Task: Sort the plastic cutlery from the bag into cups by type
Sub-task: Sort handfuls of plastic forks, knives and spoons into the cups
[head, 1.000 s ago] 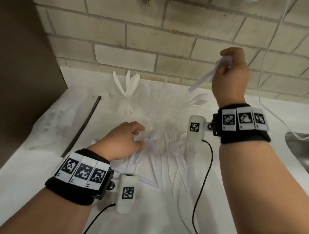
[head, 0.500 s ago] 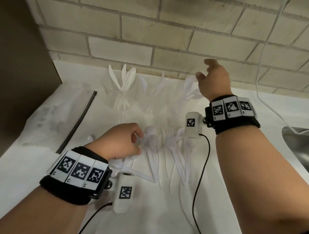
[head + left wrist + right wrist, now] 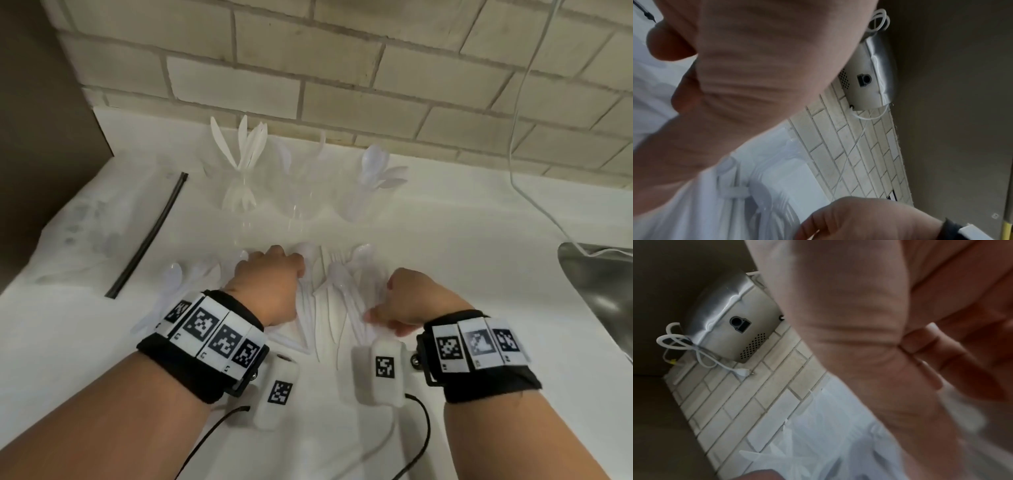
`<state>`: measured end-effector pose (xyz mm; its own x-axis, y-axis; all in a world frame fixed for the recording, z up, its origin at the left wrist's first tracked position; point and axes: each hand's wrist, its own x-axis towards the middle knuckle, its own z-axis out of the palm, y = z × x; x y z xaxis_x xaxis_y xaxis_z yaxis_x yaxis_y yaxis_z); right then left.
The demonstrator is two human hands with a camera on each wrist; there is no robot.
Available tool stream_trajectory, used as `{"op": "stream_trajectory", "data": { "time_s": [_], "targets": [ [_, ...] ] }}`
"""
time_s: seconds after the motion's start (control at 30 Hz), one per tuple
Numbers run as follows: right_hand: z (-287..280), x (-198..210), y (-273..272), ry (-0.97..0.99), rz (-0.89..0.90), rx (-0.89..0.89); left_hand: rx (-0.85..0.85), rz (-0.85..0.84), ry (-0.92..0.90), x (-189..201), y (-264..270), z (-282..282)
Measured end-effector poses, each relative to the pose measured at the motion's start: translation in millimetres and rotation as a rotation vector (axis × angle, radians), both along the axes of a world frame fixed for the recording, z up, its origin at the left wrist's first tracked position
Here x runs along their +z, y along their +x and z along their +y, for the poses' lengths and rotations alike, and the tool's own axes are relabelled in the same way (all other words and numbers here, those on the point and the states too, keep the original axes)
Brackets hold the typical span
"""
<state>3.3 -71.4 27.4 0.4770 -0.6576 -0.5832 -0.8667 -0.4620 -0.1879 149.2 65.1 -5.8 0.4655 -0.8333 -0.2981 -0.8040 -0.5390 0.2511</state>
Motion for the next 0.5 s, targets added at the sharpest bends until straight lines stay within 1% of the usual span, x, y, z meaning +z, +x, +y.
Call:
{"op": "stream_trajectory", "data": {
  "time_s": [0.03,0.13,0.17,0.23,0.37,0.5],
  "targets": [
    [1.4,-3.8,3.5,0.016,-0.039,-0.024,0.005,0.013,-0.010,-0.7,0.4,-2.5],
    [4.1,-7.8,14.5,0.136,-0.196,-0.192,-0.012,0.104,-0.040,-2.1,1.9,-8.3],
    [6.0,-6.3,18.1,0.143,-0.215,-0.207,-0.030,0.117,-0.043,-2.4,2.1,-9.8],
    [8.5,-5.9,26.0,0.114,-0.216,-0.156,-0.049,0.132,-0.045,-1.7,1.6,-12.8],
    [15.4,-9.4,43.6,0.056,-0.127,-0.034,-0.025,0.198,-0.065,4.0,1.2,-20.4],
    [23.6,-14.7,57.3,0.012,-0.060,0.089,0.058,0.399,-0.140,8.1,4.7,-21.0]
  ]
}}
